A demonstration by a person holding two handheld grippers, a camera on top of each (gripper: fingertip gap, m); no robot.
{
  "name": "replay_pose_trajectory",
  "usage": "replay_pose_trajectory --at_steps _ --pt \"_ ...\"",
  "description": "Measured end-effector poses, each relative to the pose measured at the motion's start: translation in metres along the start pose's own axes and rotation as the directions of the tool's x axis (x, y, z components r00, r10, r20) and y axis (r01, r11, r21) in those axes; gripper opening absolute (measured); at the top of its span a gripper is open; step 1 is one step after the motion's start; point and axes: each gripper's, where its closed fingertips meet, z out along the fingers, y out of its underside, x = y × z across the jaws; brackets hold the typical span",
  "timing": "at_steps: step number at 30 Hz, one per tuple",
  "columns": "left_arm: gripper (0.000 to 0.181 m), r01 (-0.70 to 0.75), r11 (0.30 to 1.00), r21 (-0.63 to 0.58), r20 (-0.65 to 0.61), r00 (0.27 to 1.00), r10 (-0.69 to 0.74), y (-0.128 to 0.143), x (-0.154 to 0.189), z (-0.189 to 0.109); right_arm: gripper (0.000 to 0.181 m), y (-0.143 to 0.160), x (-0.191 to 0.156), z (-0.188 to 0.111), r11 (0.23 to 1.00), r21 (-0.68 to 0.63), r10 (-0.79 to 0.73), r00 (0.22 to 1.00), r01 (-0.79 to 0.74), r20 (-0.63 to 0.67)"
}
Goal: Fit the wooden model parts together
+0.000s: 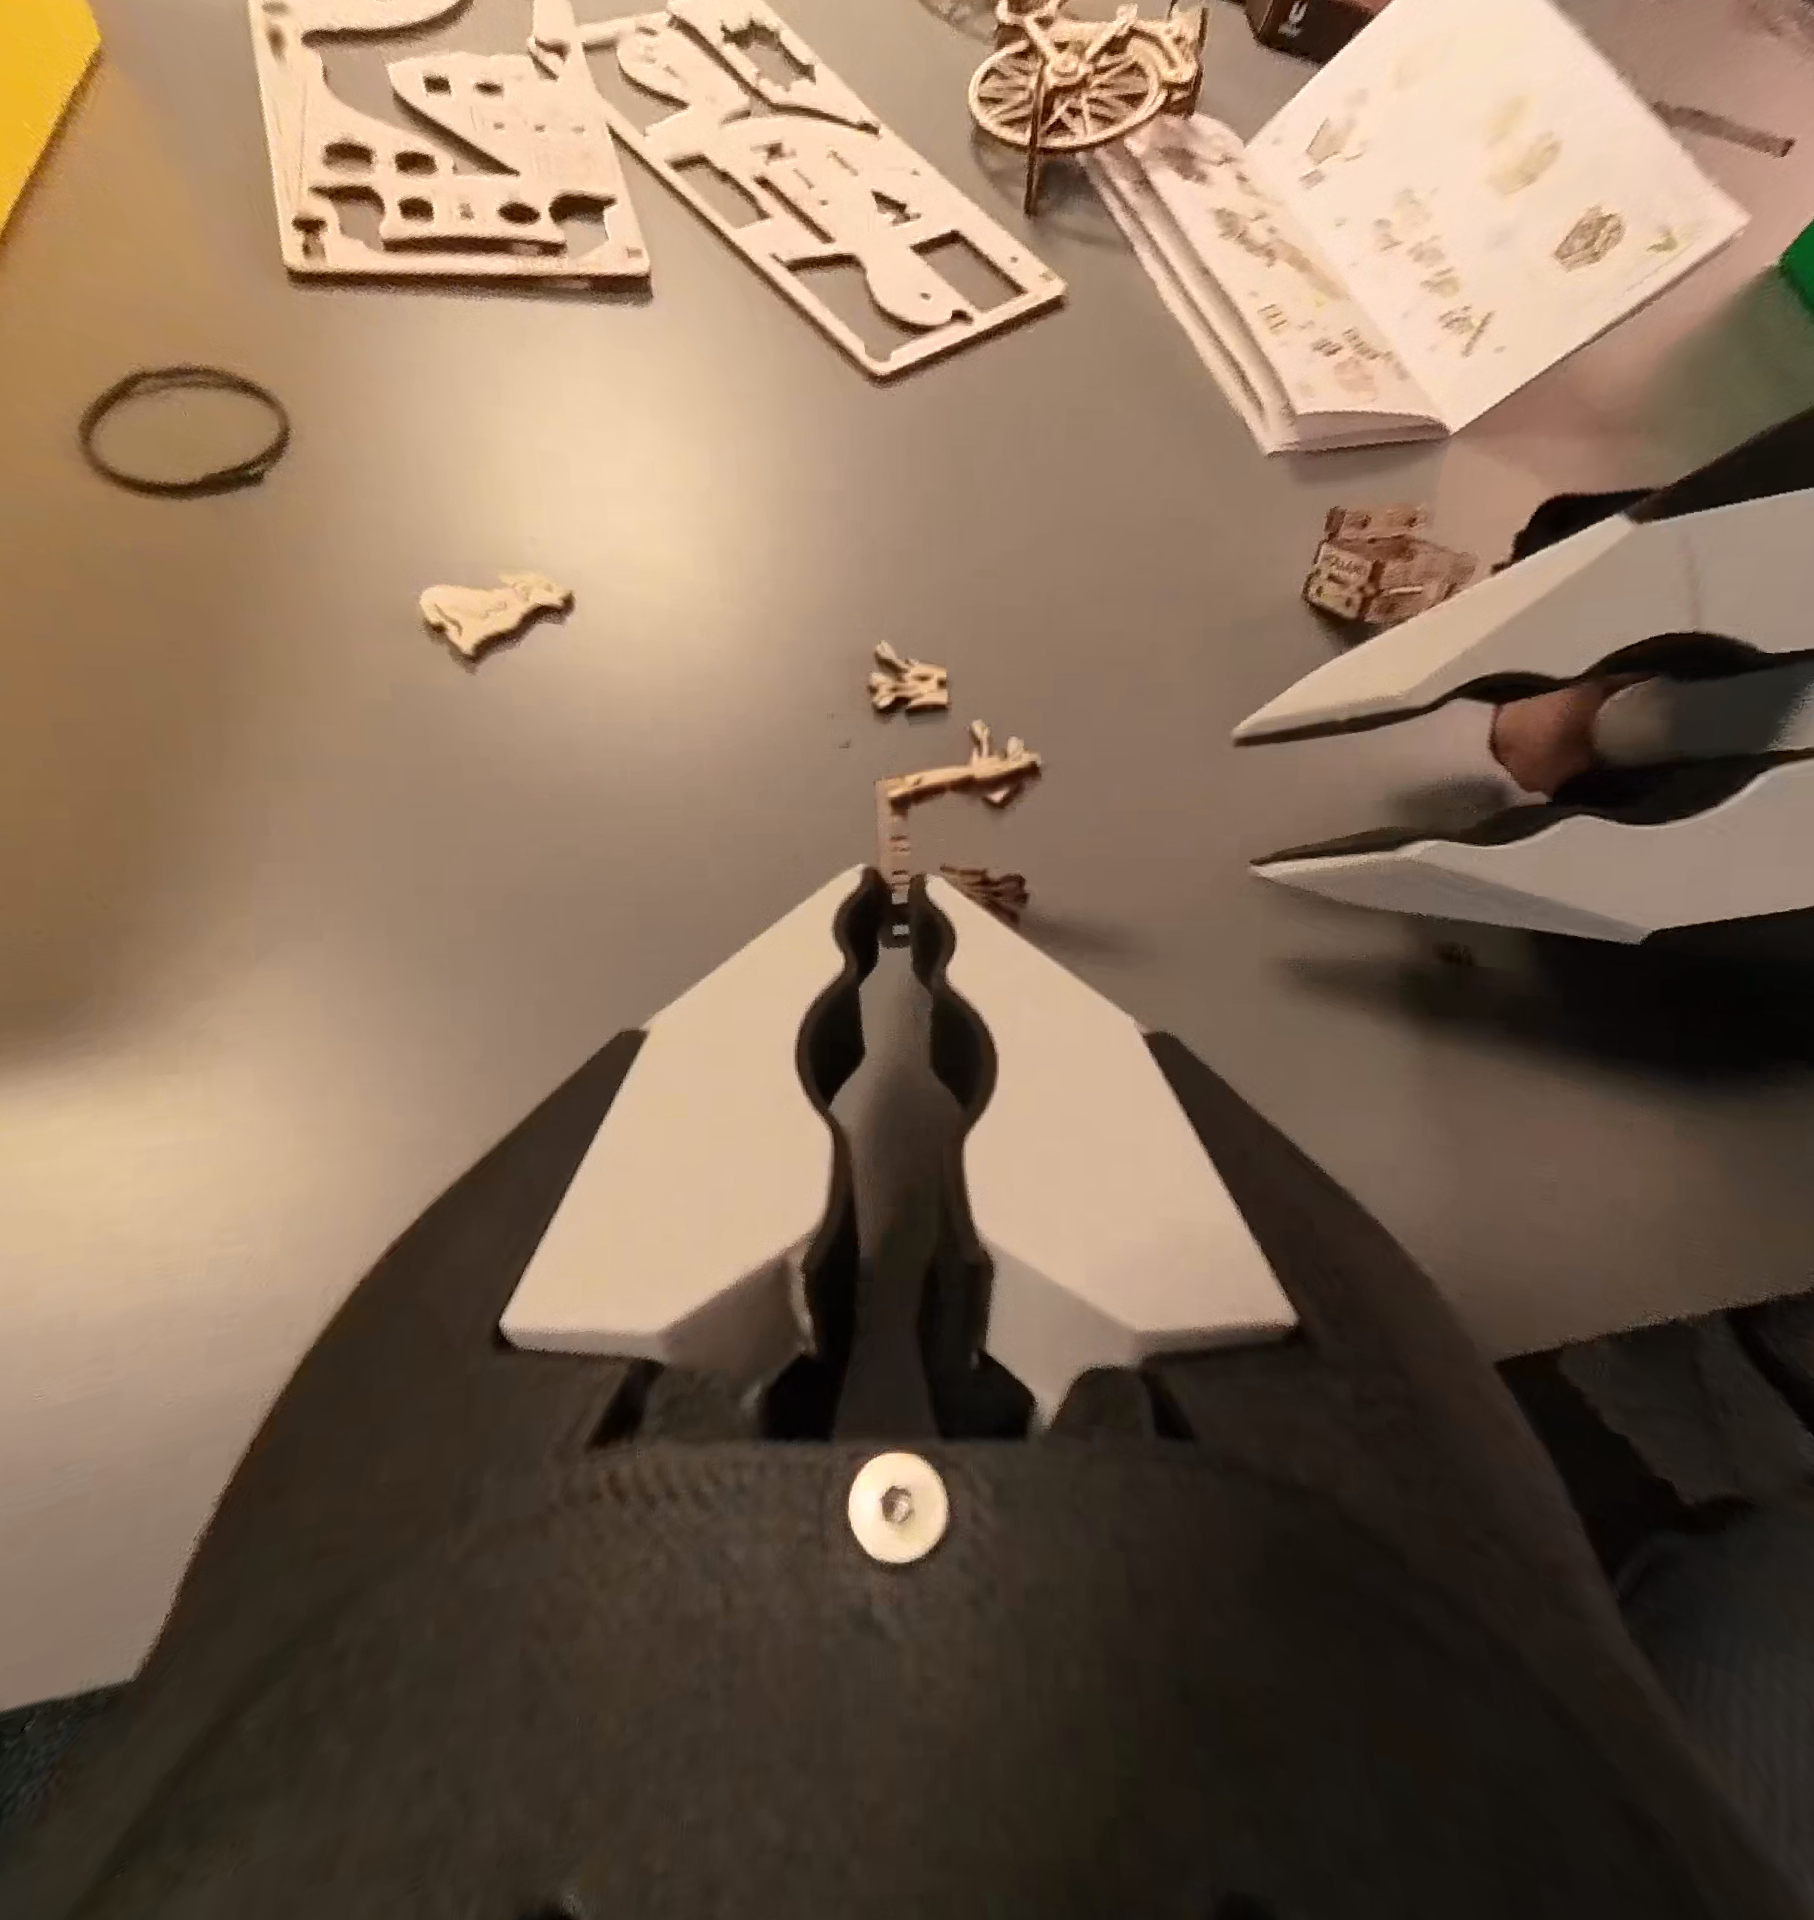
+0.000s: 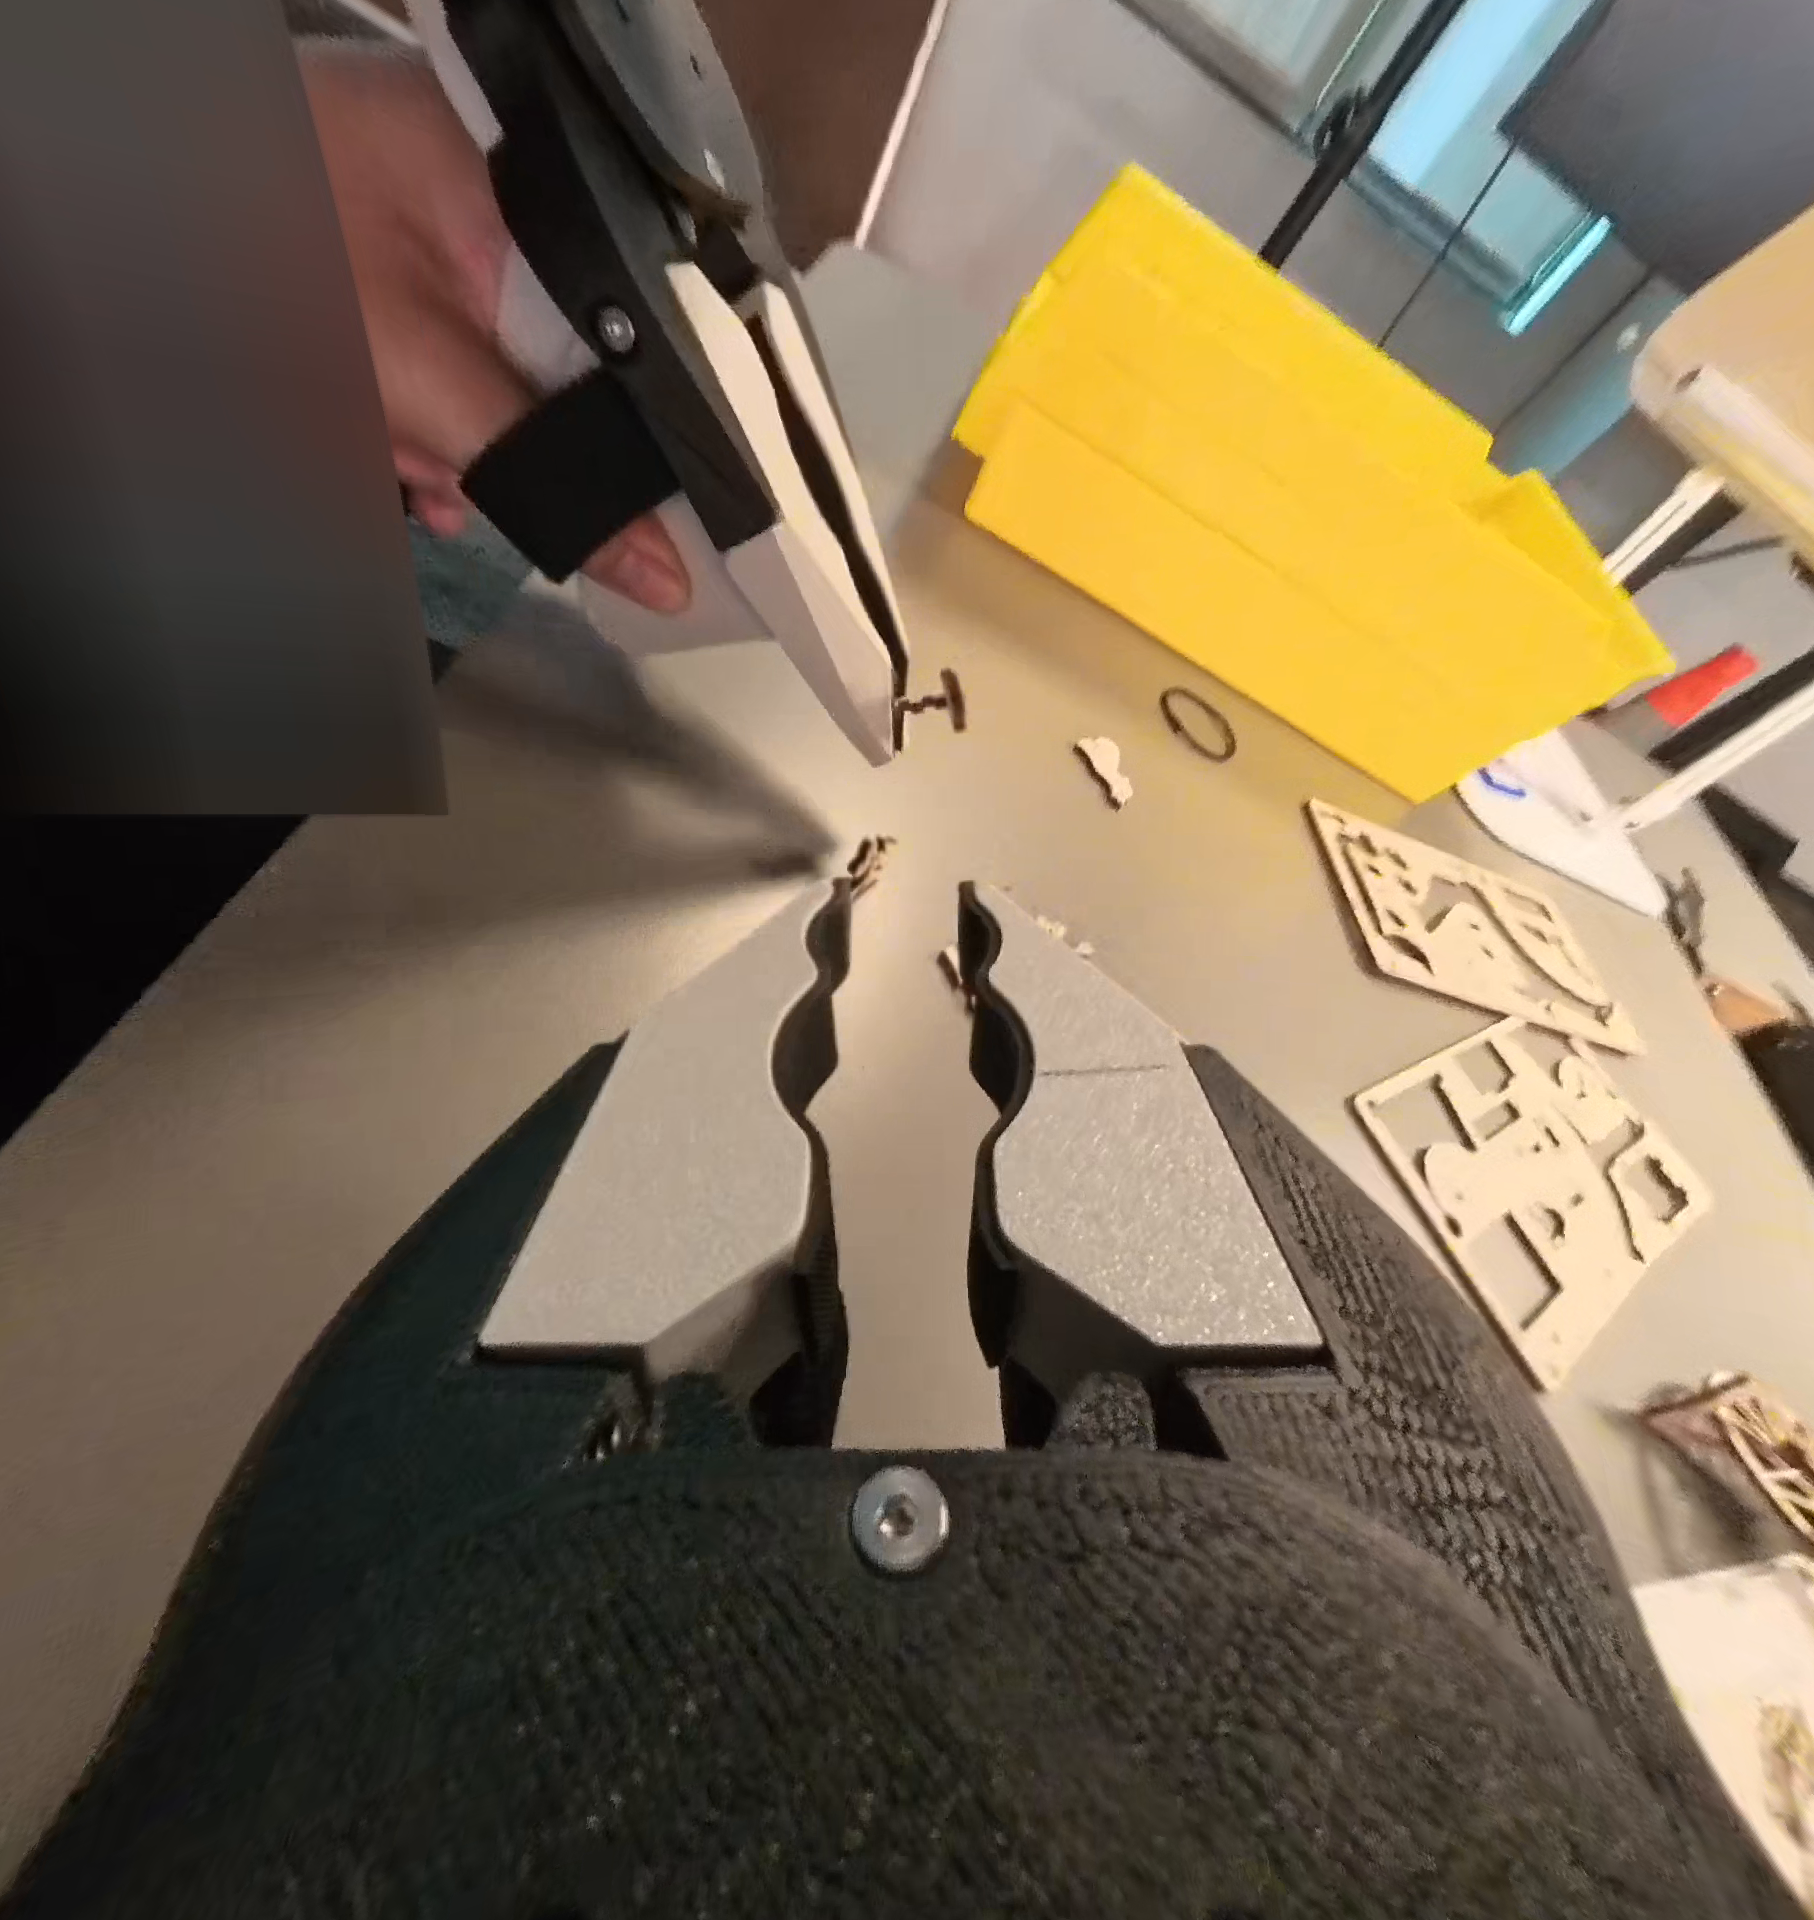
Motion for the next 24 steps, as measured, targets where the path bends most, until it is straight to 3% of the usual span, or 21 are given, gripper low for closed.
replay_pose_trajectory --at_steps 4,8,11,14,18,24 --pt "0.003 0.012 0.998 -0.061 -0.004 1.0 -0.012 0.009 -0.008 0.001 0.019 0.007 -0.002 0.009 0.982 -0.114 0.156 0.987 -0.15 0.047" --pt "0.003 0.044 0.996 -0.076 -0.001 0.999 -0.044 0.011 -0.019 -0.004 0.02 0.01 -0.014 0.026 0.908 -0.245 0.379 0.916 -0.341 0.129" --pt "0.003 0.058 0.995 -0.079 0.005 0.998 -0.057 0.012 -0.024 -0.008 0.022 0.019 -0.02 0.039 0.866 -0.335 0.427 0.897 -0.37 0.114" --pt "0.004 0.051 0.996 -0.074 0.023 0.998 -0.05 0.013 -0.026 -0.01 0.027 0.021 -0.027 0.049 0.776 -0.4 0.558 0.827 -0.488 0.074" --pt "0.003 0.035 0.996 -0.083 0.022 0.999 -0.034 0.015 -0.026 -0.009 0.028 0.023 -0.024 0.055 0.786 -0.409 0.492 0.87 -0.463 -0.039" --pt "0.003 0.028 0.994 -0.11 0.024 0.999 -0.025 0.019 -0.029 -0.009 0.021 0.02 -0.025 0.062 0.802 -0.406 0.459 0.887 -0.438 -0.051"
